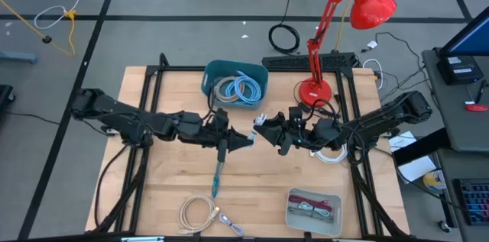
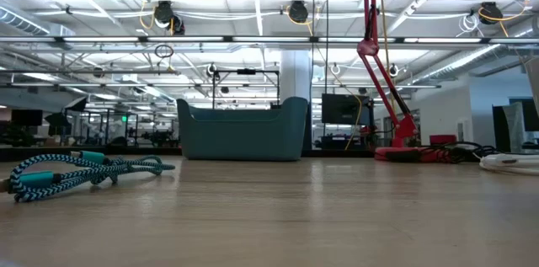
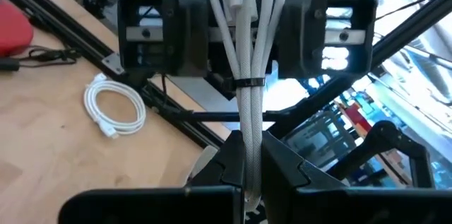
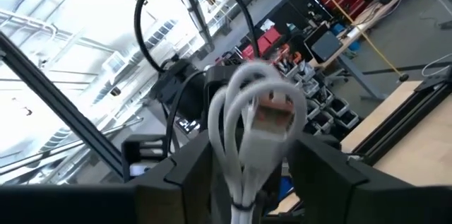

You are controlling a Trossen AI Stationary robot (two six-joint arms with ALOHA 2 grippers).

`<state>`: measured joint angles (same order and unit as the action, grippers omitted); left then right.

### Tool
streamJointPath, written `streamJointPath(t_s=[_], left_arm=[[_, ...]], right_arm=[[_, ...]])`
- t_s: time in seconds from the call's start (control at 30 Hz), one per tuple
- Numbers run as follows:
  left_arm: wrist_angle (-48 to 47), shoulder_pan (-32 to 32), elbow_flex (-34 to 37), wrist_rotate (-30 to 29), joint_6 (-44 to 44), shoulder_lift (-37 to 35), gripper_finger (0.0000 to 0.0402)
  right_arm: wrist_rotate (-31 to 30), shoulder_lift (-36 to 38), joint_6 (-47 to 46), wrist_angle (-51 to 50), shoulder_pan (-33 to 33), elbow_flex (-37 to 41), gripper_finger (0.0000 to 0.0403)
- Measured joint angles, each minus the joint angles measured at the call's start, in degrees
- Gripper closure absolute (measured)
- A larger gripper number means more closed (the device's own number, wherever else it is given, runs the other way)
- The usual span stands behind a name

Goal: Sort cables into bins
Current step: Put the white charger cable into the gray bin

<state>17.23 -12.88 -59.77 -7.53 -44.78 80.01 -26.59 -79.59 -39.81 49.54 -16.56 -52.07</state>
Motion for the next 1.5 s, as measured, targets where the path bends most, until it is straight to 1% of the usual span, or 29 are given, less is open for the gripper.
streamJointPath(t_s=[0.13, 0.5, 0.8, 0.87, 0.93, 1.03, 1.17, 1.23, 1.33, 1.43, 1.5], left_arm=[[0.37, 0.77, 0.0, -0.09, 0.82, -0.13, 0.0384], [-0.21, 2.5, 0.0, 1.55, 1.63, -0.14, 0.0384], [-0.16, 3.08, 0.0, 2.05, 2.26, -0.14, 0.0384], [0.03, 3.08, 0.0, 2.44, 2.33, -0.27, 0.0369], [-0.19, 3.09, 0.03, 3.13, 2.68, -1.14, 0.0343], [-0.61, 3.28, 0.02, 2.82, 3.14, -3.09, 0.0308], [-3.94, 3.26, 0.04, 2.05, 4.45, -6.32, 0.0288], [-5.68, 3.21, 0.04, 1.48, 4.94, -8.31, 0.0286], [-10.04, 3.19, -0.02, -0.52, 5.82, -11.73, 0.0284], [-14.35, 2.55, -0.02, -3.39, 6.61, -14.69, 0.0283], [-17.51, 1.84, 0.0, -5.34, 6.96, -16.55, 0.0283]], right_arm=[[1.17, 0.0, 0.0, -0.02, -0.02, 0.0, 0.026], [0.93, 0.0, -1.1, -0.09, -0.28, 0.0, 0.0319], [1.24, 0.0, -1.29, -0.07, -0.33, 0.0, 0.0349], [2.19, 0.06, -1.01, -0.02, -0.33, 0.0, 0.0353], [2.93, 0.34, -0.9, -0.37, -0.33, -0.02, 0.0356], [5.71, 0.9, -0.64, -2.34, -0.49, -0.03, 0.036], [7.94, 2.52, -0.38, -4.75, -0.5, -0.02, 0.0368], [9.64, 3.63, -0.95, -7.37, -0.63, -0.04, 0.0371], [15.21, 6.09, -2.81, -15.39, -1.25, -0.02, 0.0372], [20.32, 9.43, -5.97, -29.12, -2.91, -0.04, 0.0372], [23.34, 11.41, -9.26, -40.02, -4.44, -0.04, 0.0372]])
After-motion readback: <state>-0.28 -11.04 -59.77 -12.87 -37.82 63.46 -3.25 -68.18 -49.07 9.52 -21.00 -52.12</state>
